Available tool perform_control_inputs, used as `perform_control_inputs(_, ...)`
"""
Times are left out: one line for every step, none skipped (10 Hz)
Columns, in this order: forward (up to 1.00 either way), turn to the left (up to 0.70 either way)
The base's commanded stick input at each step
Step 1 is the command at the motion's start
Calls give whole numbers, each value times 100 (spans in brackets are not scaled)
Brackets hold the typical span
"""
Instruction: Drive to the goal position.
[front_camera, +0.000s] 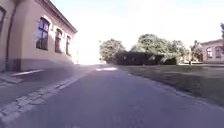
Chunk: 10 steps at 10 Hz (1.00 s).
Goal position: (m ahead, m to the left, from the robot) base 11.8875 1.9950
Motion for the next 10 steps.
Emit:
perform_control_inputs(70,0)
perform_control_inputs(70,0)
perform_control_inputs(70,0)
perform_control_inputs(70,0)
perform_control_inputs(70,0)
perform_control_inputs(70,0)
perform_control_inputs(70,0)
perform_control_inputs(70,0)
perform_control_inputs(70,0)
perform_control_inputs(70,0)
